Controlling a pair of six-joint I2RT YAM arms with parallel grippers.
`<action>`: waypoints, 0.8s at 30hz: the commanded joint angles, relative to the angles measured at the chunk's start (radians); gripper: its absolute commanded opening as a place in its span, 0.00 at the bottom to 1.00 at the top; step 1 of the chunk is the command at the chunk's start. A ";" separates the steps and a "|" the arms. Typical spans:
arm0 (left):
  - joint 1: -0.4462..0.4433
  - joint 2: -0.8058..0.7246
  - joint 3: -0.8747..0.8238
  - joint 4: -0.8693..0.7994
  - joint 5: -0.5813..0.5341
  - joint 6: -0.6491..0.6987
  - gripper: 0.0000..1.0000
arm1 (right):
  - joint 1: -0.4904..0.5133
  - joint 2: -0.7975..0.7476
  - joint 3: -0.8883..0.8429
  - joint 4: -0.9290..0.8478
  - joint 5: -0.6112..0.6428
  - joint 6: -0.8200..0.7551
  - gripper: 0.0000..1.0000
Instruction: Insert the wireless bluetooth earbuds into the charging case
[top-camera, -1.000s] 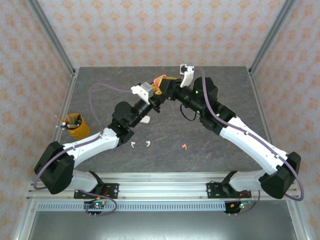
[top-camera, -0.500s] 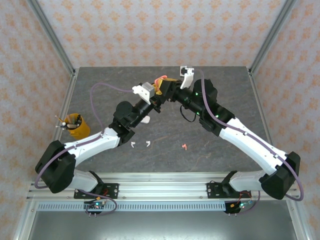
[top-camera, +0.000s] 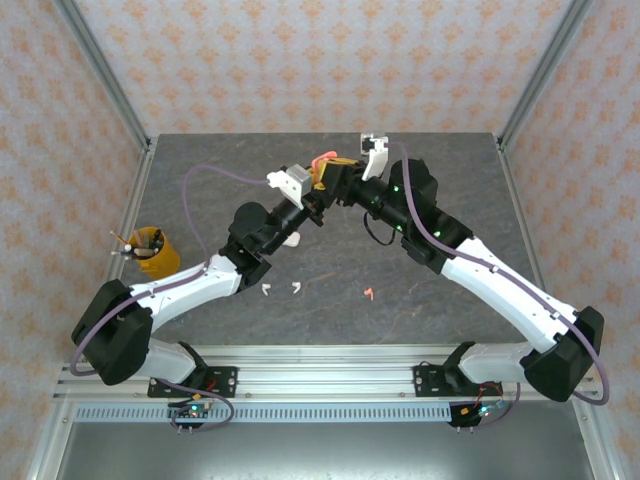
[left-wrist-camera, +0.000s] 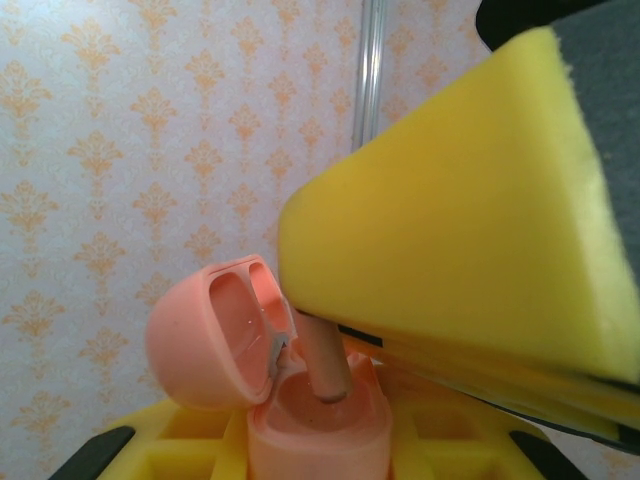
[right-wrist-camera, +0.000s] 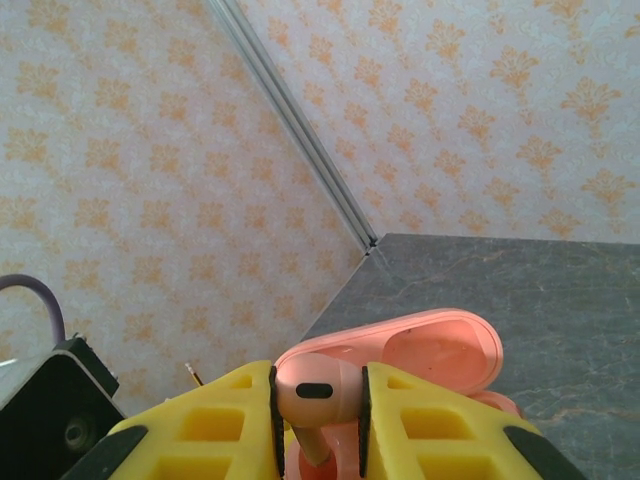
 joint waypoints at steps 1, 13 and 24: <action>-0.003 0.002 0.063 0.054 -0.004 -0.007 0.00 | 0.007 -0.012 0.009 -0.119 -0.058 -0.064 0.23; -0.004 0.009 0.077 0.026 0.005 -0.005 0.00 | 0.007 0.017 0.050 -0.201 -0.152 -0.124 0.23; -0.003 0.003 0.084 0.005 0.018 0.007 0.00 | 0.007 0.050 0.074 -0.275 -0.190 -0.149 0.24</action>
